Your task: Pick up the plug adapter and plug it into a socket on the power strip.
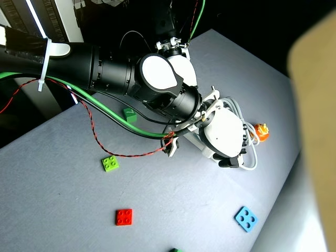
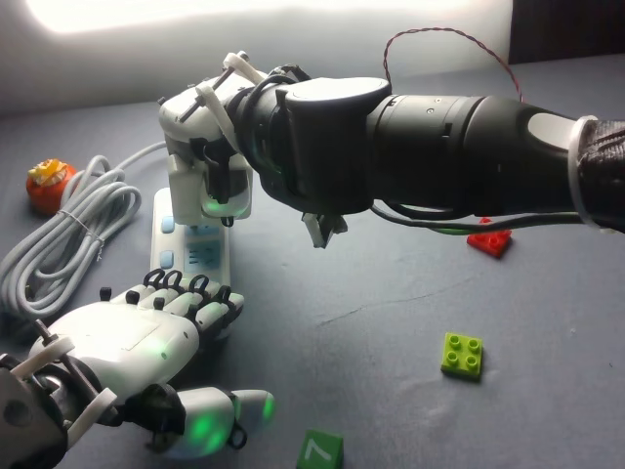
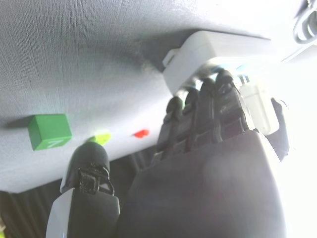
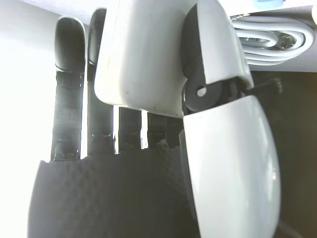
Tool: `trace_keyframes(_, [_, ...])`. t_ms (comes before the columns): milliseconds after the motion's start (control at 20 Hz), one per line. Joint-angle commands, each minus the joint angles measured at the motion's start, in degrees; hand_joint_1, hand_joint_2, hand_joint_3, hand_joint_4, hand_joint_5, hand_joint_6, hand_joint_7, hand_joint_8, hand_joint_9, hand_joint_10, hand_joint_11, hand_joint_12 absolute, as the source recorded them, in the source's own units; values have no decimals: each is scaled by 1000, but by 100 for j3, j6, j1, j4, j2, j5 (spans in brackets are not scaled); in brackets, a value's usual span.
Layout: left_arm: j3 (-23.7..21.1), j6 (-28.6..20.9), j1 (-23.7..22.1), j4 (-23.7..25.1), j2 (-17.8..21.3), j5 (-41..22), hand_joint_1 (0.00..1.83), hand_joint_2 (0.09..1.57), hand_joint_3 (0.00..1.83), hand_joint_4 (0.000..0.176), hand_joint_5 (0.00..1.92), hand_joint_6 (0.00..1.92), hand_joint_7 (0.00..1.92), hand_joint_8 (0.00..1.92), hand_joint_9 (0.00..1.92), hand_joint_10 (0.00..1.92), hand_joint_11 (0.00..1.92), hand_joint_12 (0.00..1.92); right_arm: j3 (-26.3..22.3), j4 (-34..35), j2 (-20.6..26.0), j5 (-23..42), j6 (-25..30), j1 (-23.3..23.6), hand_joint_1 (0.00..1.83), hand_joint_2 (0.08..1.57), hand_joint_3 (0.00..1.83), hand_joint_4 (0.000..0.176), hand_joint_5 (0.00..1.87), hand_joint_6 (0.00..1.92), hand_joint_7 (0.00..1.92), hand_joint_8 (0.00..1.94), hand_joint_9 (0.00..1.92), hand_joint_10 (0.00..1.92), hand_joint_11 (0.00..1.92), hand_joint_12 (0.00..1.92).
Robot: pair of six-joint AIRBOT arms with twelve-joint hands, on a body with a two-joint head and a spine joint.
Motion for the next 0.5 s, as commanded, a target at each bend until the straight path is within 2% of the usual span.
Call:
trace_keyframes(0, [-15, -24, 52, -41, -118, 502, 0, 1232, 1, 0, 18, 4, 49, 3, 35, 3, 0, 0, -6, -115, -51, 386, -33, 44, 1375, 1112, 1, 0, 914, 1017, 1051, 942, 864, 1189, 558, 1313])
trace_keyframes(450, [17, -24, 18, -42, -210, 501, 0, 1228, 0, 0, 35, 10, 55, 5, 41, 3, 0, 0, 16, -115, -103, 540, -439, -67, 1375, 1108, 0, 0, 923, 1026, 1054, 919, 879, 1162, 579, 1309])
